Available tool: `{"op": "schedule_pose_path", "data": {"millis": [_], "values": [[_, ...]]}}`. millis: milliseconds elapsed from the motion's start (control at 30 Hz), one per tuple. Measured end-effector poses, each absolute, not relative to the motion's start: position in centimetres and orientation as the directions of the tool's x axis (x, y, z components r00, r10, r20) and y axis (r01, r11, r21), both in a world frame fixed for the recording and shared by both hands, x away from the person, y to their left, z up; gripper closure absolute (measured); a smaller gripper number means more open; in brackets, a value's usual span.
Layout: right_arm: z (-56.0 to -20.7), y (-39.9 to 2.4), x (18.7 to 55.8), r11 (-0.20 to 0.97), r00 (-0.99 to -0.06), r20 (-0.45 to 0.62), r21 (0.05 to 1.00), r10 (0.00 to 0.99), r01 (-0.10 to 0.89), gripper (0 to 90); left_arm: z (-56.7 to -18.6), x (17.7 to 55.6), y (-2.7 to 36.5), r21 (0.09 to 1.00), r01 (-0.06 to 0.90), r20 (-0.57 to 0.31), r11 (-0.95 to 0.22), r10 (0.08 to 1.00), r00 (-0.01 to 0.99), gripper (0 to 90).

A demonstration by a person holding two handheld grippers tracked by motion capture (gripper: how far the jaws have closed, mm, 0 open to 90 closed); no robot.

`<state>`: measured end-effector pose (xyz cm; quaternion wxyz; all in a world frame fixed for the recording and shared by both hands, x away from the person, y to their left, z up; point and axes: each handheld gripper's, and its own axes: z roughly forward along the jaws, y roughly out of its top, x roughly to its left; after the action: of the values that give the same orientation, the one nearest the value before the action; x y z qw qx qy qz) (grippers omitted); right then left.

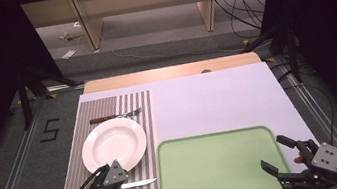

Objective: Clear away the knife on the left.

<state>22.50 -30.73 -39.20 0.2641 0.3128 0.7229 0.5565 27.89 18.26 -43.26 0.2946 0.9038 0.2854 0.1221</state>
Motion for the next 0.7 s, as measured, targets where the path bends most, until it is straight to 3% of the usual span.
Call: {"op": "schedule_pose_path", "data": {"millis": [233, 700], "values": [[-39.2, -30.7, 22.6, 0.180, -0.662, -0.031, 0.971, 0.748, 0.158, 17.8, -43.0, 27.2, 19.8, 0.567, 0.459, 0.072, -0.684, 0.596, 0.800, 19.6], [-39.2, -30.7, 22.6, 0.190, -0.665, -0.035, 0.968, 0.746, 0.162, 17.8, -44.4, 27.6, 22.5, 0.411, 0.567, 0.111, -0.714, 0.656, 0.747, 20.3]]}}
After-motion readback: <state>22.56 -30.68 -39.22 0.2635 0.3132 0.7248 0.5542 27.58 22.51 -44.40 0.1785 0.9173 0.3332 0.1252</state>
